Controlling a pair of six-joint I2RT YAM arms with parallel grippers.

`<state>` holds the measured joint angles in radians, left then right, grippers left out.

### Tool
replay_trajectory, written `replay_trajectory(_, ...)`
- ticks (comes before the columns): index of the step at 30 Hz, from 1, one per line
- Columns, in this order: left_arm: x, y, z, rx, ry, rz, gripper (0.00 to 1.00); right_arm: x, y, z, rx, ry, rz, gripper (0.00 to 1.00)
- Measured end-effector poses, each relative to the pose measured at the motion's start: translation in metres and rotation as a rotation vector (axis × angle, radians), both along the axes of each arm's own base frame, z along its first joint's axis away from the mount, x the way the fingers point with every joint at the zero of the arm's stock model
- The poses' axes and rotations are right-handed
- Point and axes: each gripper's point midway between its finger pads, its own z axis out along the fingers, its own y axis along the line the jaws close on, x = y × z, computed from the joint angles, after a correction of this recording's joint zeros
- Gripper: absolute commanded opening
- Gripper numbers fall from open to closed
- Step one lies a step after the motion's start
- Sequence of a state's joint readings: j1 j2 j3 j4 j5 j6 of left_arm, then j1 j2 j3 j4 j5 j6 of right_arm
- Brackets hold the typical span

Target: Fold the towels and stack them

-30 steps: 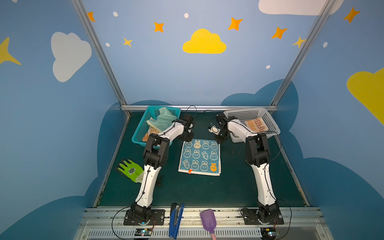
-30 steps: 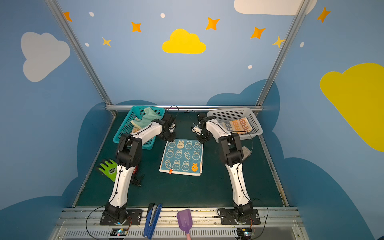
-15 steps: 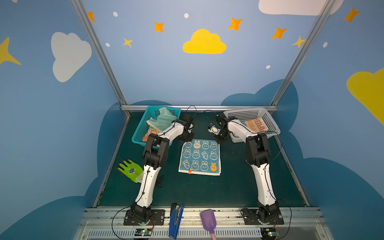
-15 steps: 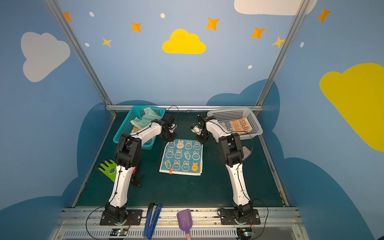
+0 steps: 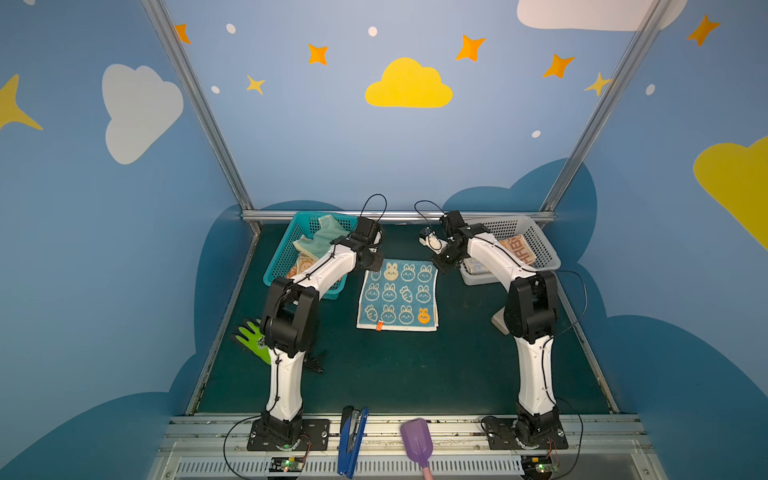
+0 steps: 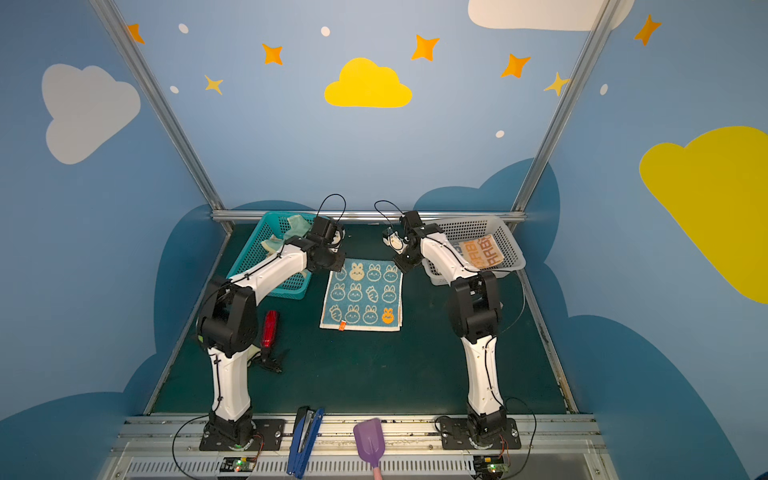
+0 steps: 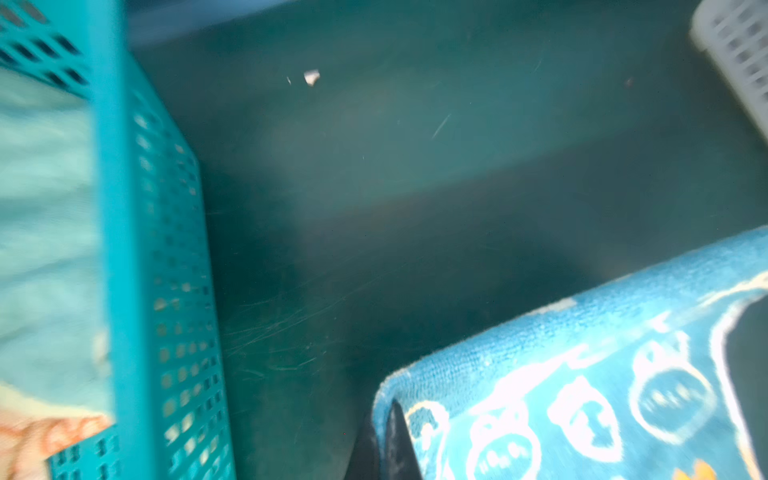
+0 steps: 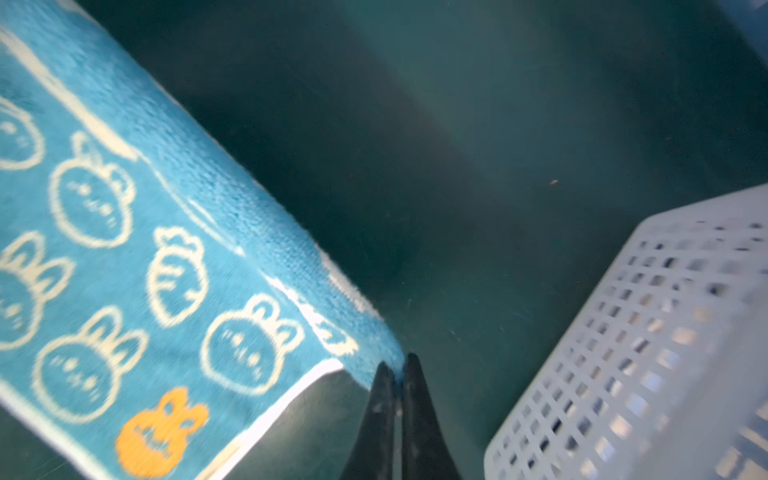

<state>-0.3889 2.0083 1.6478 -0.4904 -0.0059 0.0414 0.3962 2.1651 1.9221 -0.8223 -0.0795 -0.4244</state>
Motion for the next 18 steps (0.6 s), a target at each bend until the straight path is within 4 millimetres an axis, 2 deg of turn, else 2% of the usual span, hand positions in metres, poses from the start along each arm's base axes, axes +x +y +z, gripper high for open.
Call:
replay_trajectory(4, -0.013, 0.004, 0.003, -0.015, -0.032, -0.007, 0.04, -0.015, -0.001, 0.001, 0.021, 0.024, 0.013, 0.0)
replay_trajectory(9, -0.031, 0.005, -0.003, -0.024, -0.025, -0.032, 0.04, -0.04, -0.003, -0.011, 0.039, 0.096, 0.03, 0.0)
replay_trajectory(14, -0.056, 0.009, -0.01, -0.031, -0.01, -0.068, 0.04, -0.071, -0.01, -0.02, 0.057, 0.175, 0.039, 0.0)
replay_trajectory(18, -0.076, 0.008, -0.014, -0.048, -0.003, -0.093, 0.04, -0.09, -0.012, -0.018, 0.081, 0.208, 0.047, 0.0)
